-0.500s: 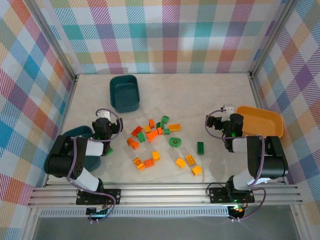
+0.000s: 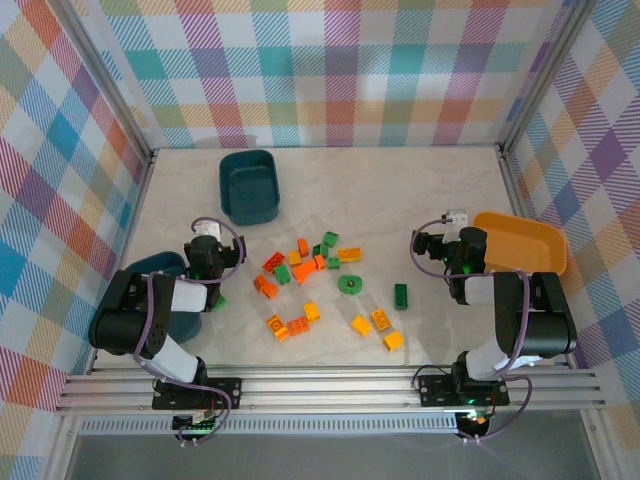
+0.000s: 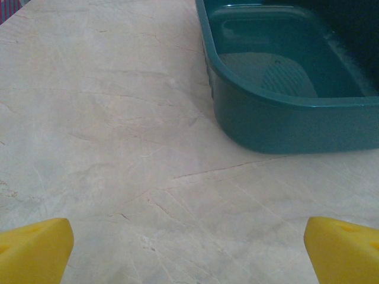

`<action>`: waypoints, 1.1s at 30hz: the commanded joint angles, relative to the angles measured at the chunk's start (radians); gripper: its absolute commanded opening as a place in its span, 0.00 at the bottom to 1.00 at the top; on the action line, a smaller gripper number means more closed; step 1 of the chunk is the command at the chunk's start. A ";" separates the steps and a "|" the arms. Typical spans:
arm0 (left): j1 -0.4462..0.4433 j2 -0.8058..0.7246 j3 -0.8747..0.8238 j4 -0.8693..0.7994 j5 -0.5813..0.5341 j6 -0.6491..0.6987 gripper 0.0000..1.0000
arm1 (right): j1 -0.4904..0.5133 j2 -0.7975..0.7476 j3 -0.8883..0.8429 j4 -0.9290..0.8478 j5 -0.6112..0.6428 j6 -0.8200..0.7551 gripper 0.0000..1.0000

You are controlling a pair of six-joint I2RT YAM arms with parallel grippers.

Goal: Sort the legos into containers by color

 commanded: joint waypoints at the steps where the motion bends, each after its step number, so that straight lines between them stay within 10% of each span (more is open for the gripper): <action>1: 0.013 -0.004 0.018 0.025 0.017 -0.002 1.00 | -0.005 0.004 0.011 0.011 -0.020 0.011 1.00; 18: 0.014 -0.013 0.024 0.009 0.003 -0.006 1.00 | -0.004 0.002 0.010 0.015 -0.016 0.009 1.00; 26: -0.005 -0.412 0.287 -0.625 -0.005 -0.086 1.00 | 0.120 -0.293 0.280 -0.606 0.201 0.074 1.00; 33: 0.018 -0.510 0.555 -1.404 -0.347 -0.750 1.00 | 0.095 -0.349 0.392 -0.889 0.097 0.483 1.00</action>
